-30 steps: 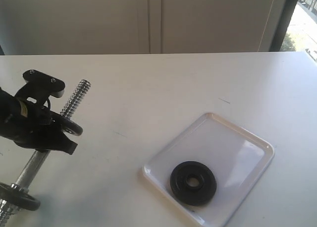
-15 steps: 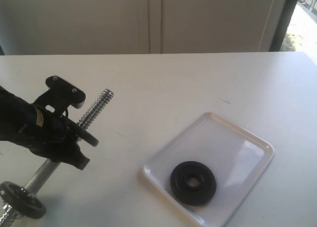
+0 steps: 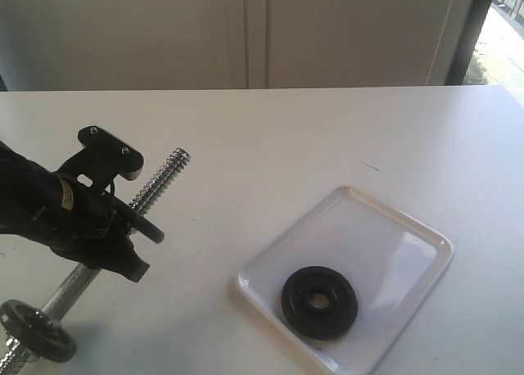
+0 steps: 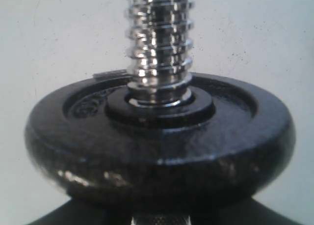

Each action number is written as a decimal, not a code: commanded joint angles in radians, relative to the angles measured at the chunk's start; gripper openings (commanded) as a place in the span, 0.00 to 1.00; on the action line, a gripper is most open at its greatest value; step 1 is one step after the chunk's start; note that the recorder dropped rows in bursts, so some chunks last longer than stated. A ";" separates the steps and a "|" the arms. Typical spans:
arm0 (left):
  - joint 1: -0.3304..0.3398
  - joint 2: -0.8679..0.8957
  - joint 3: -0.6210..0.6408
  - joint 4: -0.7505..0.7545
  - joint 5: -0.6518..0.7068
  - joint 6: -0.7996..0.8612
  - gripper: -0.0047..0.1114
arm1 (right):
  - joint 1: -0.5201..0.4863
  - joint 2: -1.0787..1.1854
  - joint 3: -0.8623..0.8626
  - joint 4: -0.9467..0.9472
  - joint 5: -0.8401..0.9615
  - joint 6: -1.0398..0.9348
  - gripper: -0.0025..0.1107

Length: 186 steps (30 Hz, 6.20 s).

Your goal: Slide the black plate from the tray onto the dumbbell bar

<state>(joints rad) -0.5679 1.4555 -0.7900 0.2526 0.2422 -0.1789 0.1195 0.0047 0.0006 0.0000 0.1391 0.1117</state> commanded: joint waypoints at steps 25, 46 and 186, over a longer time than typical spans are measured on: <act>-0.004 -0.049 -0.027 0.003 -0.118 -0.004 0.04 | 0.000 0.565 -0.377 0.270 -0.331 -0.165 0.02; -0.004 -0.049 -0.027 0.003 -0.118 -0.004 0.04 | 0.572 1.641 -1.115 -0.007 0.762 -0.383 0.02; -0.004 -0.049 -0.027 -0.011 -0.184 -0.004 0.04 | 0.156 1.834 -1.236 1.068 0.950 -1.123 0.02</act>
<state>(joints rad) -0.5679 1.4555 -0.7900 0.2420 0.2039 -0.1789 0.3049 1.8582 -1.2243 0.8374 1.0211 -0.8077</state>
